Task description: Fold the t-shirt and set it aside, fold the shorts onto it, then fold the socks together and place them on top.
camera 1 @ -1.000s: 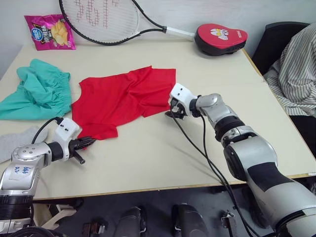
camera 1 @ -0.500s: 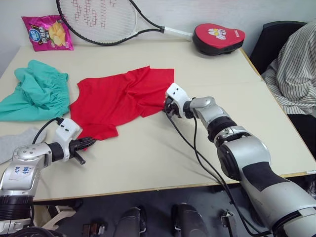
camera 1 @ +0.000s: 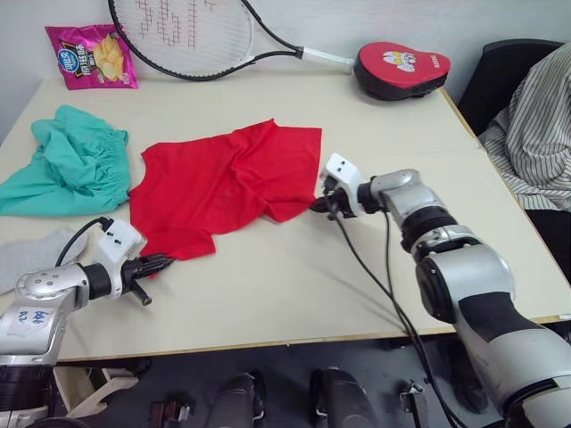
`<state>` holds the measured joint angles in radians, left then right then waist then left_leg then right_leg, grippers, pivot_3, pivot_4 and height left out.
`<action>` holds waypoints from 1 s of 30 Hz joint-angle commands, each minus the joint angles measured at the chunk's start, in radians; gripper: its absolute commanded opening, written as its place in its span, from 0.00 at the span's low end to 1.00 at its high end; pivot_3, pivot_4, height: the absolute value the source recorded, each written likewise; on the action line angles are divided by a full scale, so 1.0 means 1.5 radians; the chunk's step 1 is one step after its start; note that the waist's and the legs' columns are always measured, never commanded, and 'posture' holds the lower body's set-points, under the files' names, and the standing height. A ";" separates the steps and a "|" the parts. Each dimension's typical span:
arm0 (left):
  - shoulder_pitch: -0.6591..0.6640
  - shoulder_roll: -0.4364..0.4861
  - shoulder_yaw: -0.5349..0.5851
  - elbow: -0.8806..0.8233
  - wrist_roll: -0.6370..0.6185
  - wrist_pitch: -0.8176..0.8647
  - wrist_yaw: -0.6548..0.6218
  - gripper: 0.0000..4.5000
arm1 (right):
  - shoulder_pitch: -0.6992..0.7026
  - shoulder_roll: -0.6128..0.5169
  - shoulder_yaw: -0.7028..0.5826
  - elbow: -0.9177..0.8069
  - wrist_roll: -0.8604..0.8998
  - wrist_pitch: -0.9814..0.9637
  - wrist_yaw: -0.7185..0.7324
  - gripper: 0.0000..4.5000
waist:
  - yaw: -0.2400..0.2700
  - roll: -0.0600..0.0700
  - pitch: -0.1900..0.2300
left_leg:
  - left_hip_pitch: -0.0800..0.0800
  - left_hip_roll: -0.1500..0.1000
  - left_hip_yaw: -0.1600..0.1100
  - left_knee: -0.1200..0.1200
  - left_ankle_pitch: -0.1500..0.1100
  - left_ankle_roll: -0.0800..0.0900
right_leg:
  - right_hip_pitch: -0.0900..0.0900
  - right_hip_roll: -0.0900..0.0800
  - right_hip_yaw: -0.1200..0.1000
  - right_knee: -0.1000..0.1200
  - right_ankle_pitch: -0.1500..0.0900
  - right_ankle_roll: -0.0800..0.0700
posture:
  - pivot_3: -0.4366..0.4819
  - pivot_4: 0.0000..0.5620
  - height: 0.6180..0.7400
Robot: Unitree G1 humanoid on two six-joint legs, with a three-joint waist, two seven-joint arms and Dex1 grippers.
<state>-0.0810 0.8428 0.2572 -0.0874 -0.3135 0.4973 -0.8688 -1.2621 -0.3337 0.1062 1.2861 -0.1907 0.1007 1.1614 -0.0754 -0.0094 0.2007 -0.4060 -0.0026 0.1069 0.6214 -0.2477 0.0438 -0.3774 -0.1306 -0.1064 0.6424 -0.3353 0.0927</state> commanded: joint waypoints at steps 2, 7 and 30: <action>0.056 0.032 0.046 -0.068 -0.036 -0.041 -0.069 0.00 | 0.057 -0.071 0.024 -0.121 0.023 0.055 0.185 0.01 | 0.000 0.000 0.000 | 0.000 0.000 0.000 0.000 0.000 0.000 | 0.000 0.000 0.000 -0.001 0.000 0.000 | 0.48 0.27 1.00; 0.122 0.036 0.101 -0.110 -0.085 -0.055 -0.124 0.00 | 0.208 -0.205 0.068 -0.430 0.088 0.185 0.297 0.01 | 0.011 0.000 0.000 | -0.001 0.000 0.000 0.000 -0.003 -0.003 | 0.000 0.000 0.000 -0.004 0.000 0.000 | 0.48 0.27 1.00; -0.182 0.056 0.047 0.043 -0.116 0.007 -0.089 0.00 | 0.269 -0.372 -0.016 -0.623 0.294 0.192 0.091 0.01 | 0.035 0.003 0.002 | -0.002 0.000 0.001 0.003 -0.004 -0.002 | 0.001 -0.001 -0.001 -0.009 0.001 0.000 | 0.48 0.27 1.00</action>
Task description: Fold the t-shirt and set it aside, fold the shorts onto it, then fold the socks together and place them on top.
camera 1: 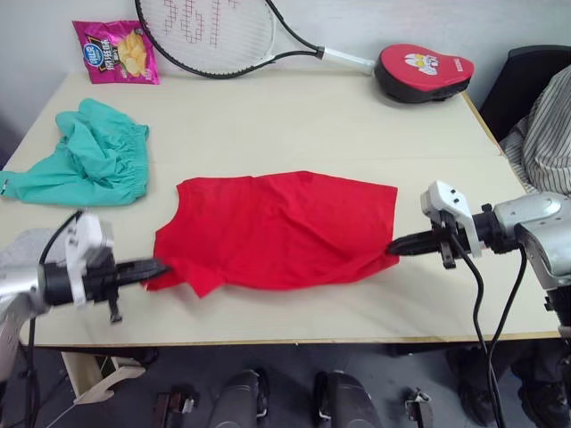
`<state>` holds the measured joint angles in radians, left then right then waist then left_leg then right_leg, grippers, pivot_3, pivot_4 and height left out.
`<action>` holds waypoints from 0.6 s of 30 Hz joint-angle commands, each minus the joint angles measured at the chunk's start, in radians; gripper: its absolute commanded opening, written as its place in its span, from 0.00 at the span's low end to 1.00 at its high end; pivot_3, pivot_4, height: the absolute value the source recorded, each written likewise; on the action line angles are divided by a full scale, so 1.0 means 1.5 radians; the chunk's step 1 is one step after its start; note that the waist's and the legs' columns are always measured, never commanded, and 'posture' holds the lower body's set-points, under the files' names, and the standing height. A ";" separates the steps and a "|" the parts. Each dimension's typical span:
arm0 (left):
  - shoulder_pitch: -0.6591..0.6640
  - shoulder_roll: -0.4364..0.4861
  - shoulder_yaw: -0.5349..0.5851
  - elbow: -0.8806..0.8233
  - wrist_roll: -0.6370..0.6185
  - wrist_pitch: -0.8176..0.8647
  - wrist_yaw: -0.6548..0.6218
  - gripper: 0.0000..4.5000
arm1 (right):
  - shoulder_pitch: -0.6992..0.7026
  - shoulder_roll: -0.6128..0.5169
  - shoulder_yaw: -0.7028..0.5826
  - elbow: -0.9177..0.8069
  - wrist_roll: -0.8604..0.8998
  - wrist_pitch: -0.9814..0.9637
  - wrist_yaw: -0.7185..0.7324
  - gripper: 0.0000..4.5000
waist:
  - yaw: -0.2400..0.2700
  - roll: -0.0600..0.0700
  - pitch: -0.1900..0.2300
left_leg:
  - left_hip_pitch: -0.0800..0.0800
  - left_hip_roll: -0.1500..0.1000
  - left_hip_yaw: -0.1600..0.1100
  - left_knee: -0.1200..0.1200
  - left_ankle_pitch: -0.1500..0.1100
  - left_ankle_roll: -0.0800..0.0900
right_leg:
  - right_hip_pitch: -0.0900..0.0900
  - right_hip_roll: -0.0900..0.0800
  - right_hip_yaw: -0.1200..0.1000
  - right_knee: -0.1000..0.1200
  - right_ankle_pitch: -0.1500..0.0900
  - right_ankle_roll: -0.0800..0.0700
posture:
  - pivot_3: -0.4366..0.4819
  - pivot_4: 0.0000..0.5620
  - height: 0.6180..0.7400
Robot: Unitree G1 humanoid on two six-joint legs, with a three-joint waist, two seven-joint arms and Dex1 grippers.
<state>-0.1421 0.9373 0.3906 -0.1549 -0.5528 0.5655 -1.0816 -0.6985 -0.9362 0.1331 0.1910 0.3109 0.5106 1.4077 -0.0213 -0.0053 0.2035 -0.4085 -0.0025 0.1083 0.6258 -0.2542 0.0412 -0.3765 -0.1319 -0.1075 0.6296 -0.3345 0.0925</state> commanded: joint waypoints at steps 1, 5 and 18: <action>-0.219 -0.014 -0.068 0.147 0.086 -0.082 0.082 0.00 | -0.165 0.051 -0.041 0.167 -0.060 -0.119 -0.119 0.01 | -0.002 0.000 0.001 | 0.000 0.000 0.000 0.002 0.000 0.000 | 0.000 0.000 0.000 0.001 0.000 0.000 | 0.48 0.27 1.00; -0.502 -0.053 -0.128 0.410 0.209 -0.250 0.194 0.00 | -0.368 0.107 -0.063 0.401 -0.127 -0.271 -0.291 0.01 | -0.004 -0.003 0.001 | -0.005 -0.001 0.002 0.003 0.005 0.004 | -0.006 0.001 -0.002 0.007 0.001 0.001 | 0.48 0.27 1.00; -1.004 -0.050 -0.133 0.838 0.321 -0.771 0.400 0.00 | -0.584 0.086 -0.129 0.643 -0.206 -0.675 -0.585 0.01 | -0.014 -0.008 0.007 | -0.018 -0.003 0.006 0.005 0.001 0.012 | -0.022 -0.003 -0.025 0.019 0.005 0.008 | 0.48 0.27 1.00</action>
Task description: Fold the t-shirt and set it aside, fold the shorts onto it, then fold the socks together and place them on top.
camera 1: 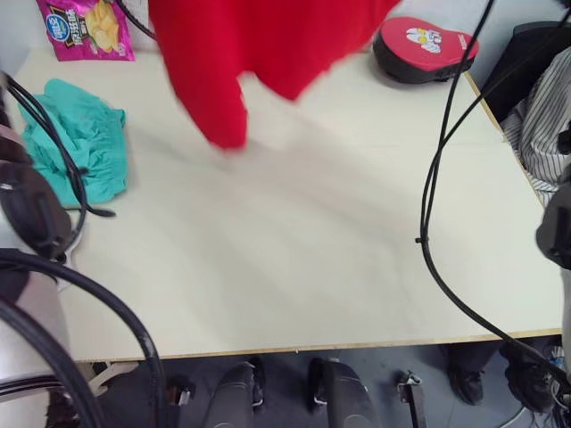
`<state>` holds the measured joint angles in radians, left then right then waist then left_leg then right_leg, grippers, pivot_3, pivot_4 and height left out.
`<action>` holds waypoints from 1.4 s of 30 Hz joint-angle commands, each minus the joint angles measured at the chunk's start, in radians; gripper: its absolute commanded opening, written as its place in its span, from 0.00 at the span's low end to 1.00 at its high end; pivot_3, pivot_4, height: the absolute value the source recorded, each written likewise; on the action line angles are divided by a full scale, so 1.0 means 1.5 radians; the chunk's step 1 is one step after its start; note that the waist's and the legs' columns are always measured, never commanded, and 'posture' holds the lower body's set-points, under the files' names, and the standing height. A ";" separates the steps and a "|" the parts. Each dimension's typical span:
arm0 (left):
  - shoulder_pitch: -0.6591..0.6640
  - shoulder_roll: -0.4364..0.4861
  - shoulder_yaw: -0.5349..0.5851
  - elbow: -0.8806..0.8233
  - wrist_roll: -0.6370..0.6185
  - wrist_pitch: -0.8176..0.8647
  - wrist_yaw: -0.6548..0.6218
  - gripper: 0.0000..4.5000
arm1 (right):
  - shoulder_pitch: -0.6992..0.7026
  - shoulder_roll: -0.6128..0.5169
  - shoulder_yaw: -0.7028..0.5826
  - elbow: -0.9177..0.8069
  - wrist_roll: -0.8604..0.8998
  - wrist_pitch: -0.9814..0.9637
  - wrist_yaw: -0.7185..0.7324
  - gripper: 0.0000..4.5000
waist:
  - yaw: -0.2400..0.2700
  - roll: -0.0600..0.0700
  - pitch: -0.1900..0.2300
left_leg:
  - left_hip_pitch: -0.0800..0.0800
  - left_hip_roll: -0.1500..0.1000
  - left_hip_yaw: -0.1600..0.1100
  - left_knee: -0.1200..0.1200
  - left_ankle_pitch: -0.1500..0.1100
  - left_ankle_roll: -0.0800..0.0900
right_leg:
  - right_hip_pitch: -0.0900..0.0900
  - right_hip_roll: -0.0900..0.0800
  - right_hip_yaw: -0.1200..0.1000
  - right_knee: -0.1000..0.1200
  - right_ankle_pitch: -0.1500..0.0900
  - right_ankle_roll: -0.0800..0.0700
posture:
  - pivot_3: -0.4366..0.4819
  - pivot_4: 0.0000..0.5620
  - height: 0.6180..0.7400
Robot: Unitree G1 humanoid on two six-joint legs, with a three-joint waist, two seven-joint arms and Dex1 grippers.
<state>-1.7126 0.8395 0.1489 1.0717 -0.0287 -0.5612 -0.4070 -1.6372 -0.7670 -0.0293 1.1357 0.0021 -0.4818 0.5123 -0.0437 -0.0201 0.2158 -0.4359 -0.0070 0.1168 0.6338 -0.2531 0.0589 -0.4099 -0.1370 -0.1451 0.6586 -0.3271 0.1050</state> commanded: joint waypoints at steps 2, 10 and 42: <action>0.086 0.017 0.035 0.000 -0.049 -0.020 -0.099 0.00 | 0.072 -0.033 -0.032 0.003 0.006 -0.039 0.013 0.01 | 0.000 0.001 0.000 | 0.010 0.003 0.003 -0.003 -0.004 0.002 | 0.012 0.000 -0.004 -0.003 -0.001 0.002 | 0.48 0.27 1.00; 0.758 0.047 0.100 -0.501 -0.156 0.138 -0.244 0.00 | 0.513 -0.060 -0.019 -0.294 0.112 -0.016 0.312 0.01 | -0.006 0.002 0.000 | -0.001 0.001 0.003 0.012 -0.002 0.007 | 0.013 -0.005 -0.002 -0.008 -0.001 0.002 | 0.48 0.27 1.00; 1.159 0.239 0.123 -0.957 -0.324 0.835 -0.479 0.00 | 0.983 -0.221 -0.034 -0.773 0.294 0.625 0.542 0.01 | 0.028 0.006 0.001 | 0.019 0.003 0.003 -0.001 -0.002 -0.004 | 0.027 -0.005 0.009 -0.020 -0.002 -0.006 | 0.48 0.27 1.00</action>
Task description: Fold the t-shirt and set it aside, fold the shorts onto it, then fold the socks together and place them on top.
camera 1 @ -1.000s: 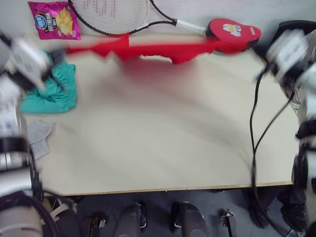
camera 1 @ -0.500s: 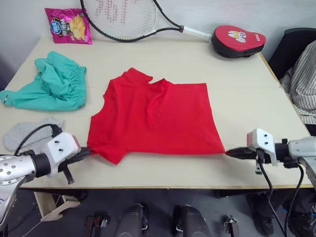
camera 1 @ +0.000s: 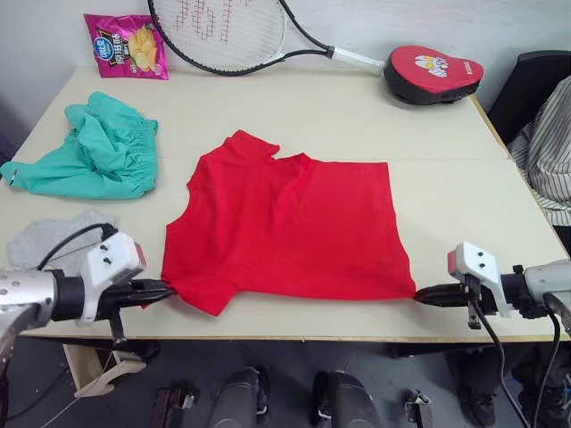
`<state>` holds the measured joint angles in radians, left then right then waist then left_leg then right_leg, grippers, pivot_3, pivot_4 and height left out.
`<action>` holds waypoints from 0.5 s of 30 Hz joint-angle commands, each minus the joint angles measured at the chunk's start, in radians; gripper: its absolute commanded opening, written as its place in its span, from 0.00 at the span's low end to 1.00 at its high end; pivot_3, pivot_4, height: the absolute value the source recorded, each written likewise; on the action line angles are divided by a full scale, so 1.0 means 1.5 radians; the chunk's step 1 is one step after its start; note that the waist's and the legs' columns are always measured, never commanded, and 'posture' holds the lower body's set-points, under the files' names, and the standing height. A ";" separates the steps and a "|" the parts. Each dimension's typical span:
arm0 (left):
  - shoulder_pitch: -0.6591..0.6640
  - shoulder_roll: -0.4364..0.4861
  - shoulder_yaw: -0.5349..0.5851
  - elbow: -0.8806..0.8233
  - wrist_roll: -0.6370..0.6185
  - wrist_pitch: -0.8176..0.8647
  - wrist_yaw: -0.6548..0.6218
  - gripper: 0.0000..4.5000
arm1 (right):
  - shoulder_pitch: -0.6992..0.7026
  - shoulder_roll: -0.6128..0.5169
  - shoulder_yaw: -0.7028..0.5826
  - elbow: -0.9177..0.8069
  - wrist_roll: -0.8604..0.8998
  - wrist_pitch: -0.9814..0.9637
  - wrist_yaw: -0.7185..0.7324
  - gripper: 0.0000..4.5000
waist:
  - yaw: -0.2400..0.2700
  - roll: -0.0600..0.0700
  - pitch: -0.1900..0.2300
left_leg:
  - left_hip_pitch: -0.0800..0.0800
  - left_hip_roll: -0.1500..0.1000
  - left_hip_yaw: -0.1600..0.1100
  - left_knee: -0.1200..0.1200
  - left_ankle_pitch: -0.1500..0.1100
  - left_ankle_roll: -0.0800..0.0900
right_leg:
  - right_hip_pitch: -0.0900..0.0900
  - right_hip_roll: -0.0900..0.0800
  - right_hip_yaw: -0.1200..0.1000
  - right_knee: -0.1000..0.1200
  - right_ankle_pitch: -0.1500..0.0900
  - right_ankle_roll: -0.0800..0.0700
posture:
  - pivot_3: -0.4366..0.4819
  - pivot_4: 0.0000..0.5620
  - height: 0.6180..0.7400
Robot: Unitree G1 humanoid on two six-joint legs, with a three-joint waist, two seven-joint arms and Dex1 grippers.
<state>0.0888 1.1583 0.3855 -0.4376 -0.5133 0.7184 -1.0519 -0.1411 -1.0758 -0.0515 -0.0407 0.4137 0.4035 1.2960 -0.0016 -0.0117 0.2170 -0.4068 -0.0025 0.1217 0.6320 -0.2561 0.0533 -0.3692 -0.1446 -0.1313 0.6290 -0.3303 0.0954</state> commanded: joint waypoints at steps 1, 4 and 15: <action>-0.069 0.034 -0.056 0.073 0.002 -0.025 -0.064 0.00 | -0.021 -0.019 -0.019 0.020 0.021 0.046 0.026 0.01 | 0.001 0.000 0.000 | 0.000 0.000 0.000 0.000 0.000 0.000 | 0.000 0.000 0.000 0.000 0.000 0.000 | 0.48 0.27 1.00; -0.159 0.044 -0.124 0.133 0.003 -0.024 -0.107 0.00 | -0.054 -0.016 -0.019 0.049 0.042 0.097 0.045 0.01 | 0.000 0.000 0.000 | -0.002 0.000 0.001 -0.001 0.000 0.000 | -0.003 0.000 0.000 0.000 0.000 0.000 | 0.48 0.27 1.00; -0.430 -0.035 -0.335 0.387 0.126 -0.099 -0.205 0.00 | -0.118 -0.016 0.015 0.092 0.049 0.189 0.084 0.01 | 0.000 0.000 0.000 | -0.004 0.000 0.002 0.002 0.003 0.004 | -0.005 0.001 0.001 0.005 0.000 0.000 | 0.48 0.27 1.00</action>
<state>-0.5261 1.1054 -0.1077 0.1061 -0.3550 0.5903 -1.3403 -0.3055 -1.0849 -0.0200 0.1181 0.4625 0.6543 1.4071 -0.0013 -0.0121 0.2170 -0.4127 -0.0025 0.1253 0.6357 -0.2514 0.0592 -0.3761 -0.1426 -0.1306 0.6371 -0.3306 0.0950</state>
